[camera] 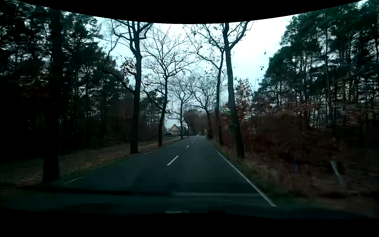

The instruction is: Follow the waypoints while adhering to traffic rules and regulations

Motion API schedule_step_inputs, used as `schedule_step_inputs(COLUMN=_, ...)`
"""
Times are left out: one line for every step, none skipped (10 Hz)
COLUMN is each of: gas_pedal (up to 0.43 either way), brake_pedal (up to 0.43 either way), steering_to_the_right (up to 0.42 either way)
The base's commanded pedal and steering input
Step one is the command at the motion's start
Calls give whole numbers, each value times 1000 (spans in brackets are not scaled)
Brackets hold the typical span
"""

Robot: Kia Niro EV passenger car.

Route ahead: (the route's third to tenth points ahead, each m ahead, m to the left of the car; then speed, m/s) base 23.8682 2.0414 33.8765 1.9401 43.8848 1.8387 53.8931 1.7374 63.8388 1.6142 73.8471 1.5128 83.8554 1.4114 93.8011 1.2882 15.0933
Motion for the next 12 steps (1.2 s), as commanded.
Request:
schedule_step_inputs(gas_pedal=138, brake_pedal=0, steering_to_the_right=-3)
schedule_step_inputs(gas_pedal=138, brake_pedal=0, steering_to_the_right=-2)
schedule_step_inputs(gas_pedal=138, brake_pedal=0, steering_to_the_right=-2)
schedule_step_inputs(gas_pedal=138, brake_pedal=0, steering_to_the_right=-2)
schedule_step_inputs(gas_pedal=138, brake_pedal=0, steering_to_the_right=-1)
schedule_step_inputs(gas_pedal=138, brake_pedal=0, steering_to_the_right=-1)
schedule_step_inputs(gas_pedal=138, brake_pedal=0, steering_to_the_right=-1)
schedule_step_inputs(gas_pedal=138, brake_pedal=0, steering_to_the_right=0)
schedule_step_inputs(gas_pedal=138, brake_pedal=0, steering_to_the_right=0)
schedule_step_inputs(gas_pedal=138, brake_pedal=0, steering_to_the_right=0)
schedule_step_inputs(gas_pedal=138, brake_pedal=0, steering_to_the_right=0)
schedule_step_inputs(gas_pedal=138, brake_pedal=0, steering_to_the_right=0)
